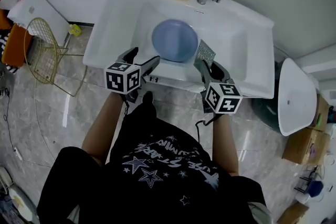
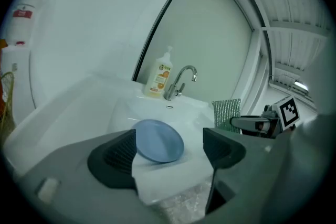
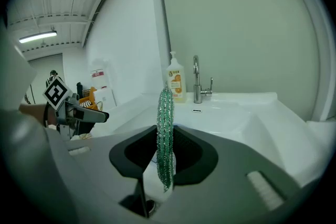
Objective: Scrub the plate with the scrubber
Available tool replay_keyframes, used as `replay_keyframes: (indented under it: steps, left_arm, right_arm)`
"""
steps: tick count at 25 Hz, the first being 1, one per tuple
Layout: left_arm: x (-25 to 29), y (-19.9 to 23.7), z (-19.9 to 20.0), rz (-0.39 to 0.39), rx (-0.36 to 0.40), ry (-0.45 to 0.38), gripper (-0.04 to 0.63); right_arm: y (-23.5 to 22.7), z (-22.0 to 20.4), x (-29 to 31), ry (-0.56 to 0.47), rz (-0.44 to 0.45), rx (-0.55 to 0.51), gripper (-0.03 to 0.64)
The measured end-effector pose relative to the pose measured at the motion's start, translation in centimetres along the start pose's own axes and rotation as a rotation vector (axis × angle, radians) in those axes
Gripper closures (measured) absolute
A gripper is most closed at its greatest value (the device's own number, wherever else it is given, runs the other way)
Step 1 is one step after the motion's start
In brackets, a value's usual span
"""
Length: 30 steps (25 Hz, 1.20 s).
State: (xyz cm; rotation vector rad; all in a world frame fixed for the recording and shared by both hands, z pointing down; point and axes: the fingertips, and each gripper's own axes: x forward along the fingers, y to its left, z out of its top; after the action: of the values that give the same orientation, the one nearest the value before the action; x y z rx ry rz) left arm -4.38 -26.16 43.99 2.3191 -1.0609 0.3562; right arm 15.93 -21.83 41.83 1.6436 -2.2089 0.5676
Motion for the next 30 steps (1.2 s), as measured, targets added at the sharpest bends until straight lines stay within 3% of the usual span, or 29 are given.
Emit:
replay_keyframes:
  steps: [6,10,15,23,30]
  left_arm:
    - [6.9,3.7,1.1,-0.068,-0.07,0.122,0.192]
    - [10.8,6.1,-0.6,-0.084,-0.159,0.212,0.192]
    - [14.2,7.6,-2.9,-0.09,-0.199,0.3,0.192]
    - [17.8,9.9,-5.7,-0.004,-0.274,0.374,0.201]
    - [20.2,11.5,-7.6,0.116,-0.325,0.424,0.222]
  right_arm:
    - [-1.0,2.2,5.2,0.047,-0.064,-0.004,0.505]
    - [-1.3,2.3,7.7,0.087,-0.102,-0.004,0.505]
    - [-1.7,1.2,10.0,0.155,-0.127,-0.017,0.505]
    - [-3.1,-0.9,15.1,0.274,-0.076,-0.104,0.505]
    - [-4.5,-4.2,20.6,0.414,-0.025,-0.154,0.505]
